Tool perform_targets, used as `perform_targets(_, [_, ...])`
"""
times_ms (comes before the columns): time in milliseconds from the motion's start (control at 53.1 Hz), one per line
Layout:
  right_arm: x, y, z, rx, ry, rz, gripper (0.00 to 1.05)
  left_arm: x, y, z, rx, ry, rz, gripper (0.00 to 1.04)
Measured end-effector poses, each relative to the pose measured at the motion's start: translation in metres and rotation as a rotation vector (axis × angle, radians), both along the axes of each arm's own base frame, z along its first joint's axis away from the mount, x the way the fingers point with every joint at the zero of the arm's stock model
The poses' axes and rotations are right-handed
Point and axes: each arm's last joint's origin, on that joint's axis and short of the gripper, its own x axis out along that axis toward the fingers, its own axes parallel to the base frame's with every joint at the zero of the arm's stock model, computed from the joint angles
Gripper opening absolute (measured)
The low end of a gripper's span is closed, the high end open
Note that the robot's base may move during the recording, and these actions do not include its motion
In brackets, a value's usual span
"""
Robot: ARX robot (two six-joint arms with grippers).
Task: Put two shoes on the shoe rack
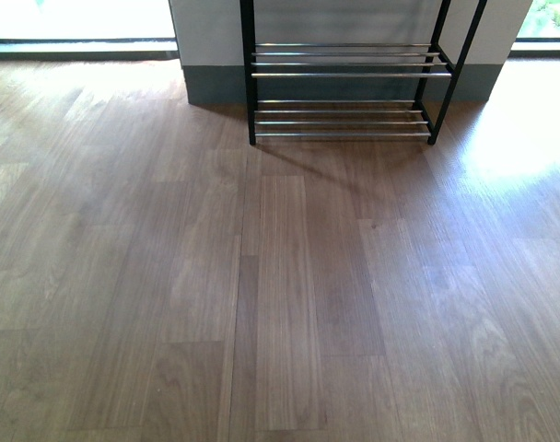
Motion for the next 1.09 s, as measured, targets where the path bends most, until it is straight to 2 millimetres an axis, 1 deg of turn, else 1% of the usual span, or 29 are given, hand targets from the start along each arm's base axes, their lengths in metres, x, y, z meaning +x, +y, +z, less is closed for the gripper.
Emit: perform_targets(1092, [-0.0001, 0.0000, 0.0001, 0.000, -0.001, 0.000, 0.96, 0.0000, 0.0000, 0.0000, 0.000, 0.000, 0.000, 0.95])
